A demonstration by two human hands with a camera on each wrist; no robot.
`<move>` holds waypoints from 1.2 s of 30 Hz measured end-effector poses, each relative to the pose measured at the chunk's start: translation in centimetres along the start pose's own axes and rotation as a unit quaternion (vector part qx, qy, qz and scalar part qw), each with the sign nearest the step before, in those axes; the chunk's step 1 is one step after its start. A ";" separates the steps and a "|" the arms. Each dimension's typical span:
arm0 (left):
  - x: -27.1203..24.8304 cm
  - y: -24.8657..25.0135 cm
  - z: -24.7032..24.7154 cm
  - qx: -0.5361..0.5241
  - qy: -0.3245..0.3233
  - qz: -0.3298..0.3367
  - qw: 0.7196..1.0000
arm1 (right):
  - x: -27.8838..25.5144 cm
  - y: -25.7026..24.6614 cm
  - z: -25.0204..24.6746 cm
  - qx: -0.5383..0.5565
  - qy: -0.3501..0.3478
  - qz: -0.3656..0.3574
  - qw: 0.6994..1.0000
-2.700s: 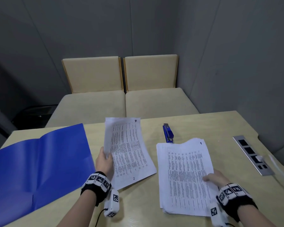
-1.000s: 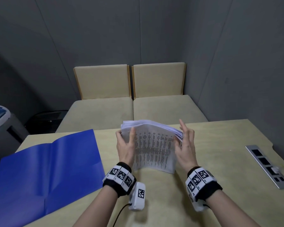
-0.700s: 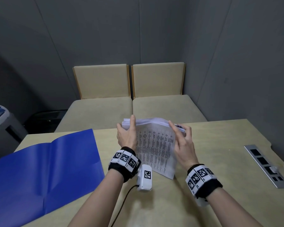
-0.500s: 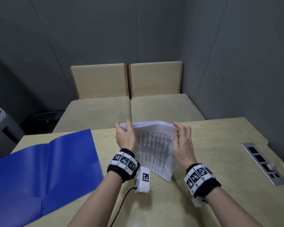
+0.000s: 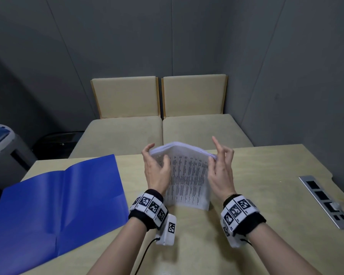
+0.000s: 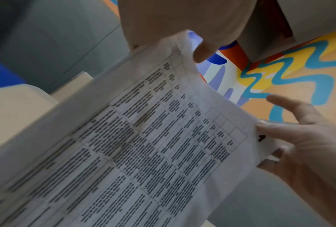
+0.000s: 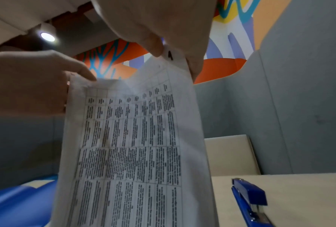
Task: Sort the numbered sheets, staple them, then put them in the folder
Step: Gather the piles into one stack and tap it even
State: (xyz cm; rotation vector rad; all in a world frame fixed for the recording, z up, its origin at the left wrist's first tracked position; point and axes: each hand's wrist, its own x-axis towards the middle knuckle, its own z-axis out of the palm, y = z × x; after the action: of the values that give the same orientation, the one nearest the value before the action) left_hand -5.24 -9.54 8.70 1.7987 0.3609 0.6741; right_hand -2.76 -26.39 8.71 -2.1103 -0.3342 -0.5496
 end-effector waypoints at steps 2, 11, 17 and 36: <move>0.2 0.0 0.0 -0.027 0.003 -0.029 0.999 | 0.1 0.4 0.3 -0.042 -0.015 -0.022 0.999; 1.7 0.3 0.3 -0.028 0.032 -0.048 0.998 | 1.1 0.8 0.7 -0.072 -0.047 -0.049 0.995; 1.3 -1.3 -1.2 0.068 -0.086 0.052 0.993 | 1.3 0.4 0.3 -0.051 -0.011 -0.054 0.997; -1.2 -3.0 -0.8 -0.030 -0.024 -0.064 0.997 | 0.5 1.7 1.5 0.312 -0.050 0.297 0.901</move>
State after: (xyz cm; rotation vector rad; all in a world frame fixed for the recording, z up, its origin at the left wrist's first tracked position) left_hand -6.45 -8.60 5.68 1.7155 0.4155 0.5461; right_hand -1.25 -26.10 7.05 -1.4965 0.0872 0.0391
